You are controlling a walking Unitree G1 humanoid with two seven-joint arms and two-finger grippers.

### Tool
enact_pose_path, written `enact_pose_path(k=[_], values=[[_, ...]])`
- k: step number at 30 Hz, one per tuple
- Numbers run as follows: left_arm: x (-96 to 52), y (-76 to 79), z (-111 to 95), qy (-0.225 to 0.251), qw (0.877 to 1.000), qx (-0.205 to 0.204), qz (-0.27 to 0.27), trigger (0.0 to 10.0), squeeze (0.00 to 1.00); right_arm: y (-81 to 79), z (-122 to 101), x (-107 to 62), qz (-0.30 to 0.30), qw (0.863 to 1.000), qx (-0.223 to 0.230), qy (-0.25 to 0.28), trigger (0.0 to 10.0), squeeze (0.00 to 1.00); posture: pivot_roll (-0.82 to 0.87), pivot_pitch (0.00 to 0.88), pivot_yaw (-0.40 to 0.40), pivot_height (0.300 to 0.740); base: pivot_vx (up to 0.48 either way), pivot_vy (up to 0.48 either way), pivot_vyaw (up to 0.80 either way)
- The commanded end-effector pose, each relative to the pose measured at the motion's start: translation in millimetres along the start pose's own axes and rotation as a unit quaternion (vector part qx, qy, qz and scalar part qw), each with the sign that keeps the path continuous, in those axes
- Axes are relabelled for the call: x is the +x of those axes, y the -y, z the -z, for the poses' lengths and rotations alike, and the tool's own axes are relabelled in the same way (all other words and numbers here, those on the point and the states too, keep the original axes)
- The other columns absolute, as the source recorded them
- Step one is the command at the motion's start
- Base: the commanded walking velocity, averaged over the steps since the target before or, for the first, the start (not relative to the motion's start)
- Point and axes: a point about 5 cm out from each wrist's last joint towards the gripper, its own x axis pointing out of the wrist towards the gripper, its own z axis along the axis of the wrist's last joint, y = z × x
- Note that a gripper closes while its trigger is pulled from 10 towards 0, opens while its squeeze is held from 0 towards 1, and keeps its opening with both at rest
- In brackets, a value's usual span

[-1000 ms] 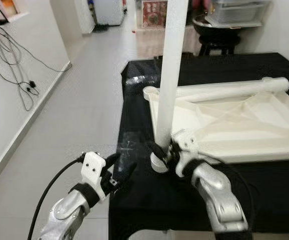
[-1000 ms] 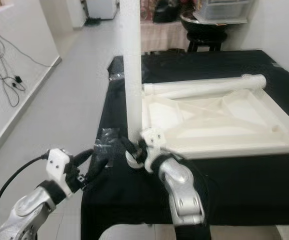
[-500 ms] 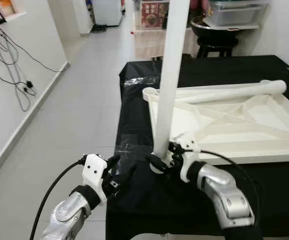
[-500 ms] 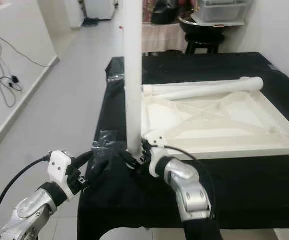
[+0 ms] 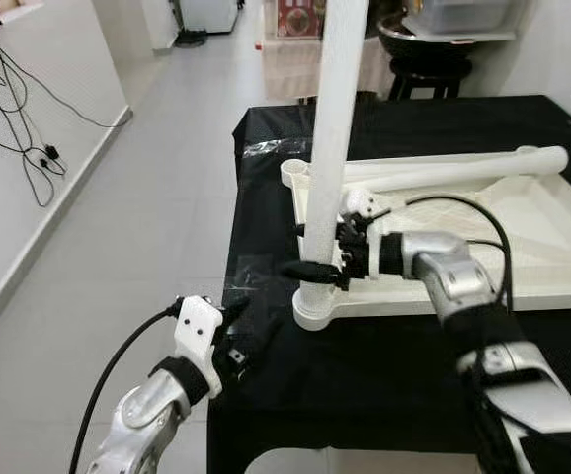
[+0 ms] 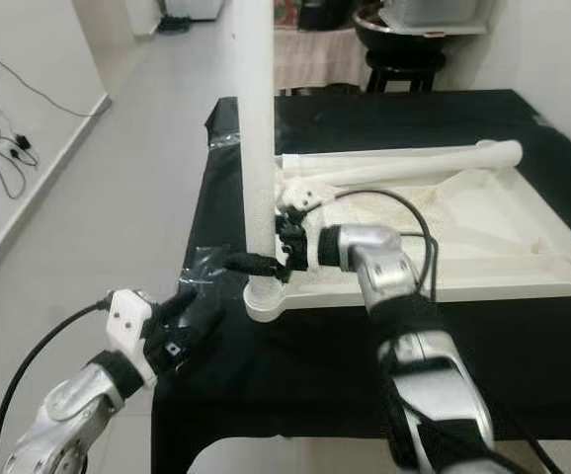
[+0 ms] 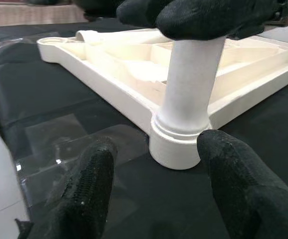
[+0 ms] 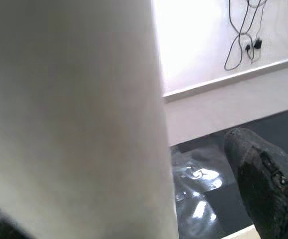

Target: Building children table

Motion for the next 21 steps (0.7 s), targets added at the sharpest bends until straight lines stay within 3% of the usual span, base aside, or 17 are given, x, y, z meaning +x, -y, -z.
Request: enact_pose_path(k=[1,2,3,11,15,16,17,18,19,20,21], values=[[-2.5,1.1,3.1,-0.006,1.0,0.002,-0.003,10.0,0.0,-2.0,1.9,6.7,-0.013,1.0,0.004,-0.003,9.8,0.0,-0.06,0.083,-0.02,0.74,0.0,0.0,0.0],[-3.0,2.6,3.2,-0.006,1.0,0.001,-0.004,10.0,0.0,-1.1,3.3,7.1,-0.017,1.0,0.019,-0.002,1.5,0.0,-0.06,0.085,-0.02,0.74,0.0,0.0,0.0],[-3.1,3.0,3.2,-0.006,1.0,0.001,-0.004,10.0,0.0,-1.0,3.7,6.8,-0.019,1.0,0.021,0.0,0.0,0.0,-0.06,0.085,-0.02,0.74,0.0,0.0,0.0],[-2.9,4.3,3.8,-0.006,1.0,-0.002,-0.003,10.0,0.0,3.2,10.0,-2.5,-0.018,1.0,0.021,-0.002,0.0,0.0,-0.07,0.088,-0.015,0.74,0.0,0.0,0.0],[-3.3,4.8,4.0,-0.005,1.0,-0.004,-0.001,10.0,0.0,9.8,19.2,-20.4,0.037,0.999,0.011,0.005,0.0,0.0,-0.08,0.09,-0.016,0.74,0.0,0.0,0.0],[-3.8,4.3,3.7,-0.005,1.0,-0.004,-0.001,10.0,0.0,12.4,25.6,-30.2,0.081,0.997,0.01,0.009,0.0,0.0,-0.09,0.099,-0.009,0.74,0.0,0.0,0.0],[-3.8,4.3,3.7,-0.005,1.0,-0.004,-0.001,10.0,0.0,12.4,25.6,-30.2,0.081,0.997,0.01,0.009,0.0,0.0,-0.09,0.099,-0.009,0.74,0.0,0.0,0.0],[-4.8,2.5,3.3,-0.004,1.0,-0.005,-0.002,10.0,0.0,10.0,38.2,-36.2,0.161,0.987,0.022,0.017,0.0,0.0,-0.11,0.108,-0.008,0.74,0.0,0.0,0.0],[-4.8,2.5,3.3,-0.004,1.0,-0.005,-0.002,10.0,0.0,10.0,38.2,-36.2,0.161,0.987,0.022,0.017,0.0,0.0,-0.11,0.108,-0.008,0.74,0.0,0.0,0.0],[-5.9,-0.2,2.8,-0.004,1.0,-0.004,-0.002,10.0,0.0,-1.5,53.0,-32.0,0.28,0.958,0.043,0.039,0.0,0.0,-0.13,0.108,0.003,0.74,0.0,0.0,0.0],[-5.9,-0.2,2.8,-0.004,1.0,-0.004,-0.002,10.0,0.0,-1.5,53.0,-32.0,0.28,0.958,0.043,0.039,0.0,0.0,-0.13,0.108,0.003,0.74,0.0,0.0,0.0]])
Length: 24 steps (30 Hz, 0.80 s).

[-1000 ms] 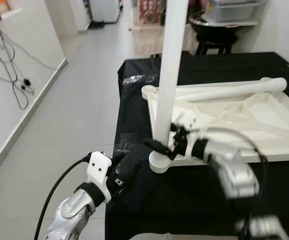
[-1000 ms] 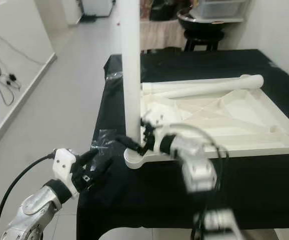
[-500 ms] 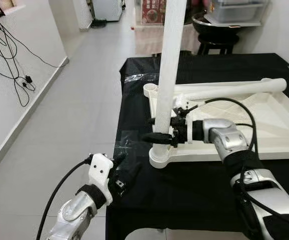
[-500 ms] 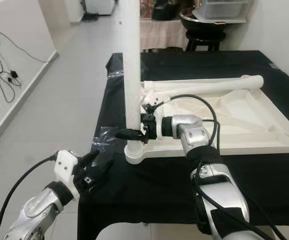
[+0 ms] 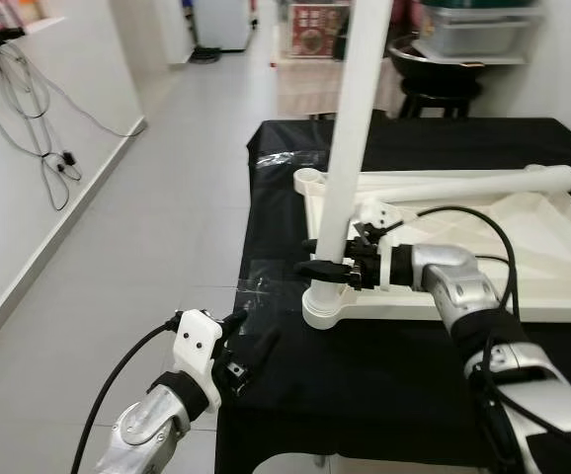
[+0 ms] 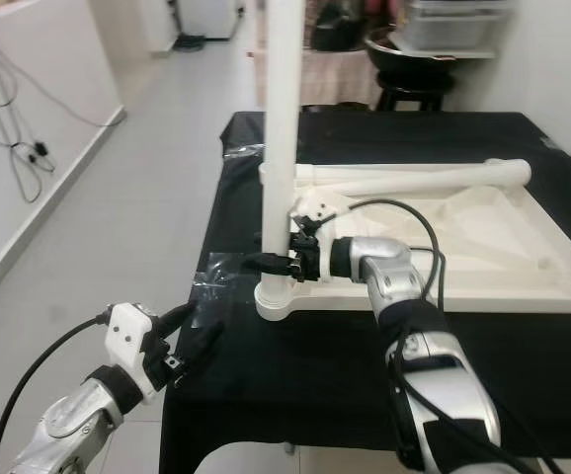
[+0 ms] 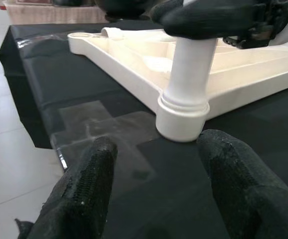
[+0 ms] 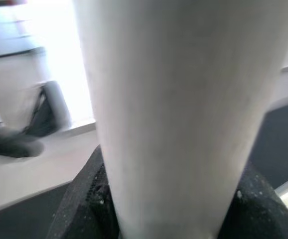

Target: Building children table

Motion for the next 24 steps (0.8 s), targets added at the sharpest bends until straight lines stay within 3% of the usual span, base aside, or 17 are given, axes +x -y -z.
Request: enact_pose_path(k=[1,2,3,4,5,16,17,18,19,21,22,24], values=[[-2.6,-2.1,-0.1,-0.002,1.0,0.003,0.002,10.0,0.0,2.4,23.2,-10.5,0.118,0.992,0.039,-0.024,0.0,0.0,-0.13,0.108,0.003,0.74,0.0,0.0,0.0],[-2.6,-2.1,-0.1,-0.002,1.0,0.003,0.002,10.0,0.0,2.4,23.2,-10.5,0.118,0.992,0.039,-0.024,0.0,0.0,-0.13,0.108,0.003,0.74,0.0,0.0,0.0],[-3.2,-4.8,-1.0,-0.001,1.0,0.002,0.001,10.0,0.0,-38.5,47.3,-4.6,0.155,0.985,0.019,-0.066,0.0,0.0,-0.13,0.114,0.018,0.74,0.0,0.0,0.0],[-3.2,-4.8,-1.0,-0.001,1.0,0.002,0.001,10.0,0.0,-38.5,47.3,-4.6,0.155,0.985,0.019,-0.066,0.0,0.0,-0.13,0.114,0.018,0.74,0.0,0.0,0.0],[-3.8,-8.2,-0.3,-0.004,1.0,0.003,0.0,10.0,0.0,-50.5,46.9,-5.7,0.19,0.979,0.06,-0.037,0.0,0.0,-0.16,0.111,0.049,0.74,0.0,0.0,0.0],[-1.1,-11.6,-1.0,0.002,1.0,0.007,-0.02,10.0,0.0,-46.7,55.6,0.5,0.192,0.979,0.054,-0.041,0.0,0.0,-0.13,0.095,0.017,0.74,0.0,0.0,0.0],[-0.5,-11.6,-1.0,0.002,1.0,0.008,-0.02,10.0,0.0,-43.0,52.2,-0.5,0.197,0.978,0.063,-0.034,10.0,0.0,-0.13,0.096,0.018,0.74,0.0,0.0,0.0],[-0.5,-11.6,-1.0,0.002,1.0,0.008,-0.02,10.0,0.0,-43.0,52.2,-0.5,0.197,0.978,0.063,-0.034,10.0,0.0,-0.13,0.096,0.018,0.74,0.0,0.0,0.0],[0.2,-11.2,-0.8,0.001,1.0,0.007,-0.018,10.0,0.0,-41.1,47.0,1.2,0.172,0.983,0.062,-0.026,10.0,0.88,-0.13,0.093,0.021,0.74,0.0,0.0,0.0],[0.2,-11.2,-0.8,0.001,1.0,0.007,-0.018,10.0,0.0,-41.1,47.0,1.2,0.172,0.983,0.062,-0.026,10.0,0.88,-0.13,0.093,0.021,0.74,0.0,0.0,0.0],[0.9,-10.4,-0.7,0.0,1.0,0.007,-0.015,10.0,0.0,-39.5,37.9,3.5,0.144,0.988,0.055,-0.017,10.0,1.0,-0.12,0.093,0.022,0.74,0.0,0.0,0.0],[0.9,-10.4,-0.7,0.0,1.0,0.007,-0.015,10.0,0.0,-39.5,37.9,3.5,0.144,0.988,0.055,-0.017,10.0,1.0,-0.12,0.093,0.022,0.74,0.0,0.0,0.0]])
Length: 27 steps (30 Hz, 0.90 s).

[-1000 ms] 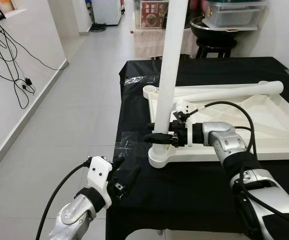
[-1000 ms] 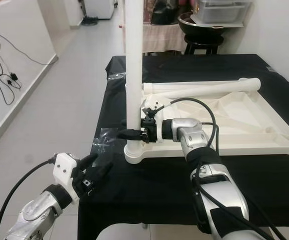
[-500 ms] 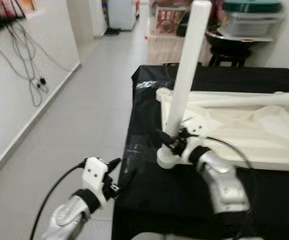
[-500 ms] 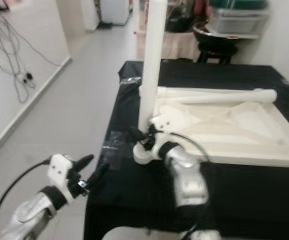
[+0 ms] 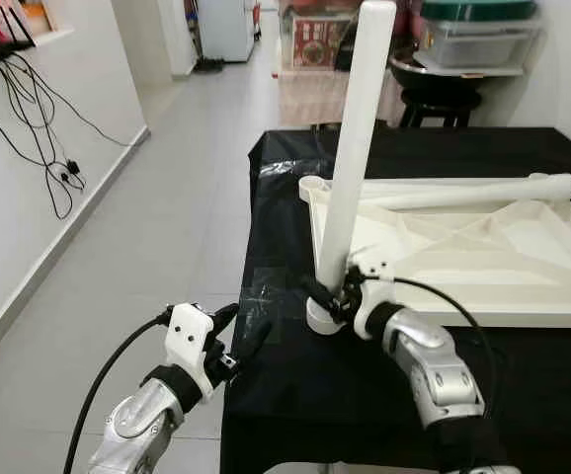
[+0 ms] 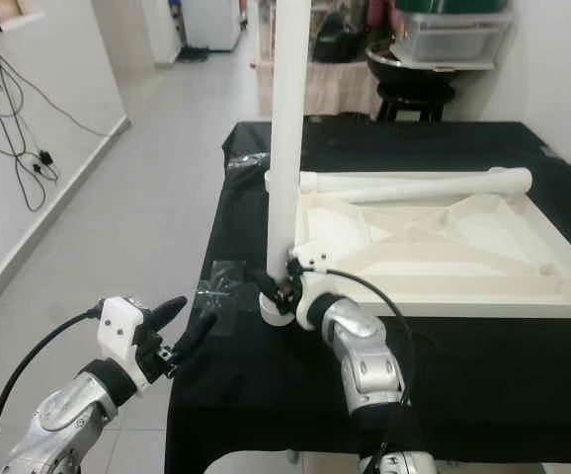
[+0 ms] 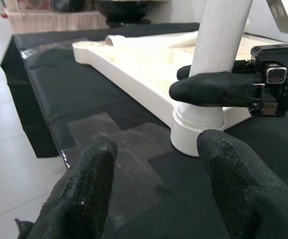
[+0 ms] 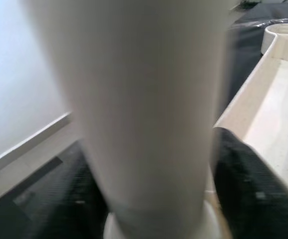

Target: Building children table

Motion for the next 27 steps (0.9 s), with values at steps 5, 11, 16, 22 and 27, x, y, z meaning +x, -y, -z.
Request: enact_pose_path(k=[5,11,16,22,27], values=[[0.1,1.3,1.4,-0.003,1.0,0.001,0.002,10.0,0.0,3.3,-36.5,10.1,-0.11,0.993,-0.036,0.029,10.0,1.0,-0.11,0.089,0.005,0.74,0.0,0.0,0.0],[0.1,5.0,1.3,-0.001,1.0,0.001,0.002,10.0,0.0,36.3,-71.0,17.2,-0.211,0.973,-0.09,-0.014,10.0,0.0,-0.09,0.091,-0.001,0.74,0.0,0.0,0.0],[-0.7,5.4,1.2,-0.001,1.0,0.001,0.003,10.0,0.0,51.9,-76.3,21.3,-0.168,0.982,-0.083,-0.03,10.0,0.0,-0.09,0.094,0.0,0.74,0.0,0.0,0.0],[-2.3,5.7,0.8,-0.002,1.0,0.001,0.002,10.0,0.0,59.8,-73.3,19.2,-0.16,0.984,-0.065,-0.044,0.0,0.0,-0.08,0.101,-0.003,0.74,0.0,0.0,0.0],[-3.4,5.6,0.4,-0.002,1.0,0.001,0.002,10.0,0.0,63.7,-67.4,12.8,-0.167,0.983,-0.067,-0.044,0.0,0.0,-0.08,0.108,0.011,0.74,0.0,0.0,0.0]])
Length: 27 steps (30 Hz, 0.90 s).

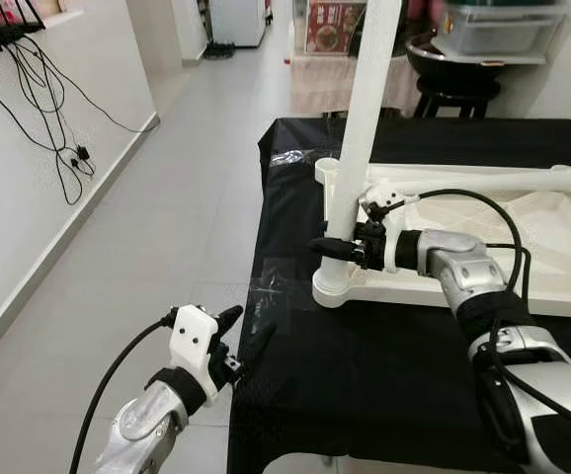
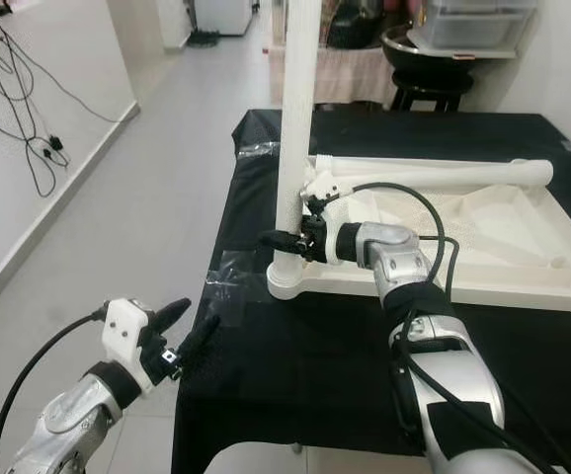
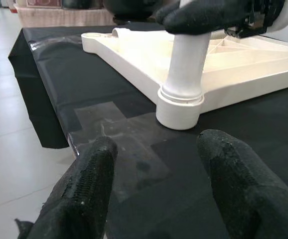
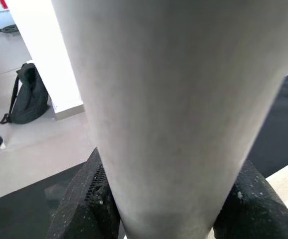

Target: Building children table

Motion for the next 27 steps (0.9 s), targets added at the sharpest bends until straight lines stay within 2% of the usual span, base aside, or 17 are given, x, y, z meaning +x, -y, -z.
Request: enact_pose_path(k=[1,2,5,6,7,8,9,10,11,12,14,16,23,24,25,26,27], values=[[-2.3,-1.0,0.4,-0.005,1.0,0.002,0.0,10.0,0.0,3.8,10.5,-10.3,0.015,1.0,0.007,-0.002,0.0,0.0,-0.08,0.107,0.015,0.74,0.0,0.0,0.0],[-2.3,-1.0,0.4,-0.005,1.0,0.002,0.0,10.0,0.0,3.8,10.5,-10.3,0.015,1.0,0.007,-0.002,0.0,0.0,-0.08,0.107,0.015,0.74,0.0,0.0,0.0],[-3.4,-2.2,0.7,-0.007,1.0,0.004,0.0,10.0,0.0,-2.6,40.4,-18.6,0.09,0.995,0.034,0.003,0.0,0.0,-0.08,0.109,0.018,0.74,0.0,0.0,0.0],[-3.4,-2.2,0.7,-0.007,1.0,0.004,0.0,10.0,0.0,-2.6,40.4,-18.6,0.09,0.995,0.034,0.003,0.0,0.0,-0.08,0.109,0.018,0.74,0.0,0.0,0.0],[-3.8,-2.6,0.8,-0.008,1.0,0.004,0.0,10.0,0.0,-10.4,54.7,-17.9,0.14,0.988,0.057,0.004,0.0,0.0,-0.08,0.109,0.018,0.74,0.0,0.0,0.0],[-4.5,-3.4,1.0,-0.009,1.0,0.005,0.0,10.0,0.0,-19.4,68.2,-16.5,0.206,0.975,0.084,0.0,0.0,0.0,-0.08,0.108,0.012,0.74,0.0,0.0,0.0],[-5.4,-4.9,1.2,-0.01,1.0,0.006,-0.001,10.0,0.0,-38.0,83.7,-13.0,0.308,0.942,0.135,0.005,0.0,0.0,-0.09,0.107,0.017,0.74,0.0,0.0,0.0],[-5.4,-4.9,1.2,-0.01,1.0,0.006,-0.001,10.0,0.0,-38.0,83.7,-13.0,0.308,0.942,0.135,0.005,0.0,0.0,-0.09,0.107,0.017,0.74,0.0,0.0,0.0],[-5.9,-5.8,1.3,-0.011,1.0,0.007,-0.001,10.0,0.0,-50.4,93.4,-15.3,0.378,0.909,0.172,0.002,0.0,0.0,-0.09,0.107,0.017,0.74,0.0,0.0,0.0],[-6.2,-7.4,1.6,-0.012,1.0,0.008,-0.001,10.0,0.0,-73.6,92.5,-9.6,0.379,0.919,0.105,-0.03,0.0,0.0,-0.09,0.103,0.025,0.74,0.0,0.0,0.0],[-6.2,-7.4,1.6,-0.012,1.0,0.008,-0.001,10.0,0.0,-73.6,92.5,-9.6,0.379,0.919,0.105,-0.03,0.0,0.0,-0.09,0.103,0.025,0.74,0.0,0.0,0.0],[-6.1,-10.0,3.6,-0.017,1.0,0.011,0.002,10.0,0.0,-84.5,73.8,2.7,0.295,0.954,0.053,-0.023,0.0,0.0,-0.08,0.084,0.017,0.74,0.0,0.0,0.0],[-6.1,-10.9,2.5,-0.014,1.0,0.015,-0.007,10.0,0.0,-84.3,71.9,7.3,0.293,0.955,0.042,-0.033,0.0,0.0,-0.08,0.076,0.017,0.74,0.0,0.0,0.0],[-5.9,-10.6,2.4,-0.013,1.0,0.015,-0.007,10.0,0.0,-86.2,71.4,8.9,0.274,0.96,0.054,-0.029,10.0,0.0,-0.08,0.075,0.014,0.74,0.0,0.0,0.0],[-5.8,-10.6,2.2,-0.012,1.0,0.014,-0.007,10.0,0.0,-87.9,70.7,10.1,0.259,0.963,0.064,-0.026,10.0,0.0,-0.08,0.076,0.013,0.74,0.0,0.0,0.0],[-5.5,-10.3,2.0,-0.012,1.0,0.014,-0.006,10.0,0.0,-88.9,64.3,11.0,0.247,0.967,0.067,-0.013,10.0,1.0,-0.08,0.079,0.017,0.74,0.0,0.0,0.0],[-5.2,-10.1,1.9,-0.012,1.0,0.013,-0.005,10.0,0.0,-89.2,57.3,13.1,0.225,0.972,0.065,0.004,10.0,1.0,-0.08,0.079,0.017,0.74,0.0,0.0,0.0]])
